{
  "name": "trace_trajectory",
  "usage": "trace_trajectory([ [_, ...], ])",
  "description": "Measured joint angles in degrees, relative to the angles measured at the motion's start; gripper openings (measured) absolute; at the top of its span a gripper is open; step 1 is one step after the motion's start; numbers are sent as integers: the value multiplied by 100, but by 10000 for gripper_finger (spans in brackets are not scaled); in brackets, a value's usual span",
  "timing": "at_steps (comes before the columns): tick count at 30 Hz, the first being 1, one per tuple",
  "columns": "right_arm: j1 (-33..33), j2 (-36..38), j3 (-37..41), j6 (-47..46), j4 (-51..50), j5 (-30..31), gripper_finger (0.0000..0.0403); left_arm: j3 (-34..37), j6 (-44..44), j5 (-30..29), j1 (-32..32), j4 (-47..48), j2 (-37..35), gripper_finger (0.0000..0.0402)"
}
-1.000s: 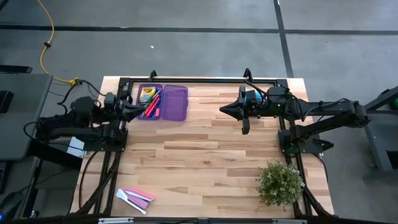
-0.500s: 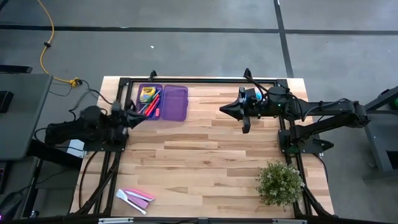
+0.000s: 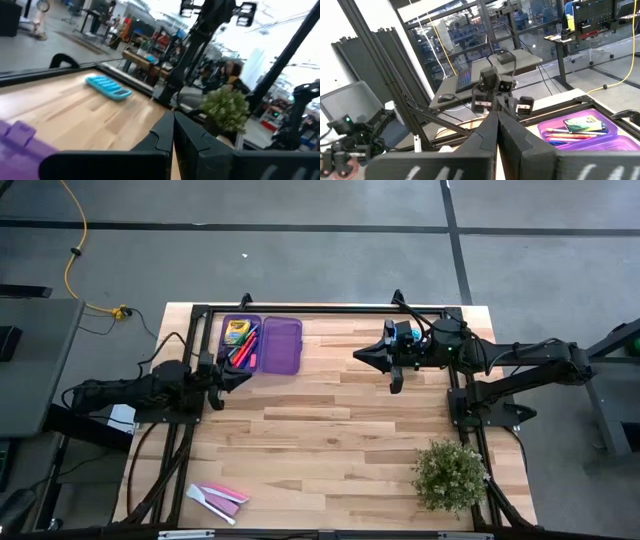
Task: Pack school essentials
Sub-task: Return to Home Position
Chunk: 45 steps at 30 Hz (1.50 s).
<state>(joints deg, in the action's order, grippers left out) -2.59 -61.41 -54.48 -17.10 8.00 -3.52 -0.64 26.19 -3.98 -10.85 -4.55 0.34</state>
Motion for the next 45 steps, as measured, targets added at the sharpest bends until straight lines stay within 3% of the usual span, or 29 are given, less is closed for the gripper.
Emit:
trace_trajectory([
  [6,0,0,0,48,1,1,0,0,-322,-40,0,329,-5,0],
  [15,0,0,0,246,-1,-18,0,0,-1062,619,2,363,2,0],
  [18,0,0,0,261,-1,-21,0,0,-633,933,8,284,0,0],
  [22,0,0,0,278,-1,-23,0,0,-41,915,127,295,4,0],
  [29,0,0,0,319,-3,-43,0,0,-179,666,483,342,4,0],
  [34,0,0,0,314,-3,-42,0,-1,-773,158,657,390,7,0],
  [45,-4,0,0,-259,-19,-40,0,-2,-1141,240,640,389,8,0],
])
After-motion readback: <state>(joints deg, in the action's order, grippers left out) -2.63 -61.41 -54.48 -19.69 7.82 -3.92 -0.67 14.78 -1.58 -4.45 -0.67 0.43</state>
